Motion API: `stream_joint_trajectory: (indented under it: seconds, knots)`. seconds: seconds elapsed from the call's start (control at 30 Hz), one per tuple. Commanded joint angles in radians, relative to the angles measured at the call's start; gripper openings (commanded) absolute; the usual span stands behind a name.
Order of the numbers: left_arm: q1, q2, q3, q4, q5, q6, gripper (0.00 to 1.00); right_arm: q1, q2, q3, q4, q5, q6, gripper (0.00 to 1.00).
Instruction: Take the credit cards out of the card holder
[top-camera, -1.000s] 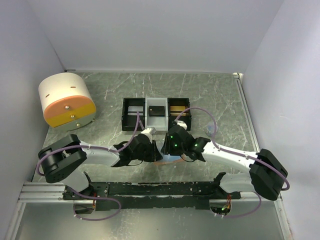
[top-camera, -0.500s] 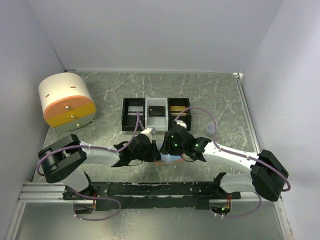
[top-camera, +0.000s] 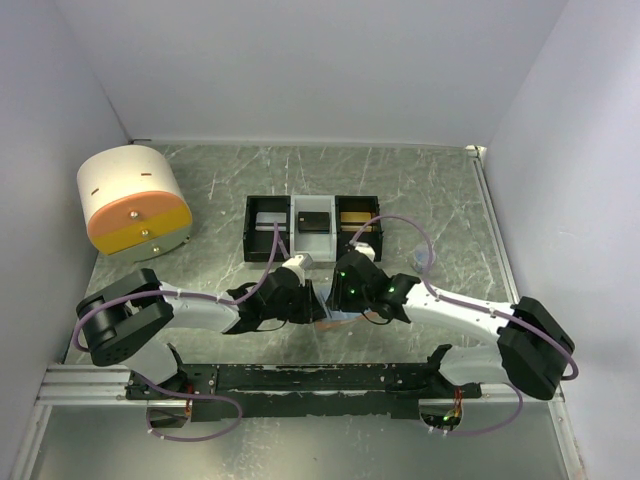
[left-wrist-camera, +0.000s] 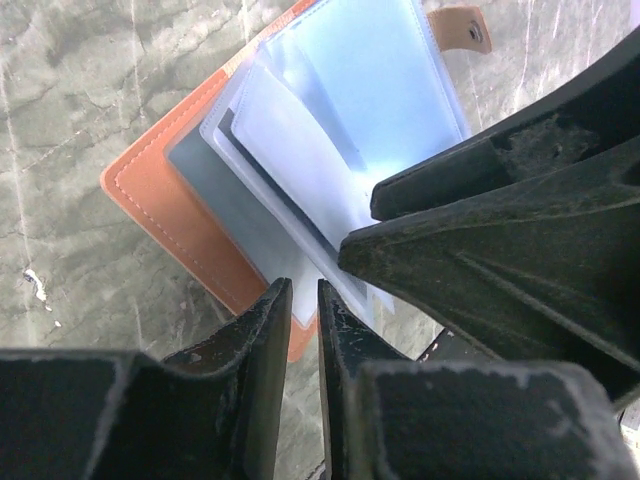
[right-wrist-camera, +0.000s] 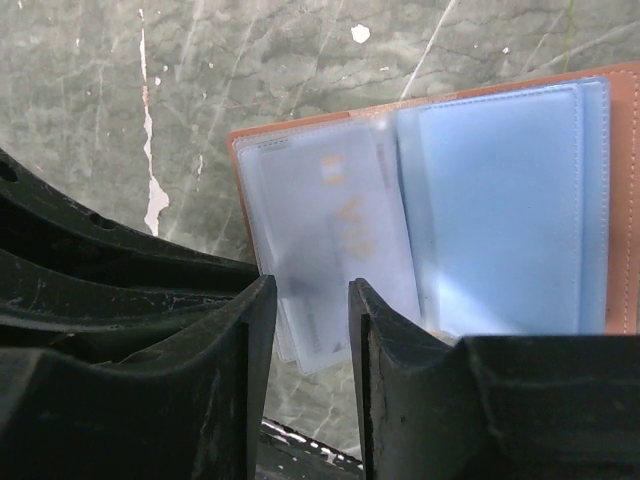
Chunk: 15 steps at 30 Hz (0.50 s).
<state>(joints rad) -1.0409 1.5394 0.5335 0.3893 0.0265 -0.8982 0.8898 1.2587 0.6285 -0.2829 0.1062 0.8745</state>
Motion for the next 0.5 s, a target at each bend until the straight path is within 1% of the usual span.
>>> stream_joint_trajectory:
  seconds: [0.0,0.23,0.47]
  knots:
    - [-0.007,0.005,0.017,0.032,0.008,0.005,0.29,-0.005,-0.050,0.015,-0.033,0.052,-0.005,0.34]
    - [-0.008,0.023,0.027,0.042,0.019,0.001,0.29,-0.004,-0.049,0.026,-0.063,0.080,-0.006,0.32]
    - [-0.007,-0.016,0.010,0.005,-0.003,0.003,0.30,-0.006,-0.050,0.043,-0.136,0.167,-0.013,0.32]
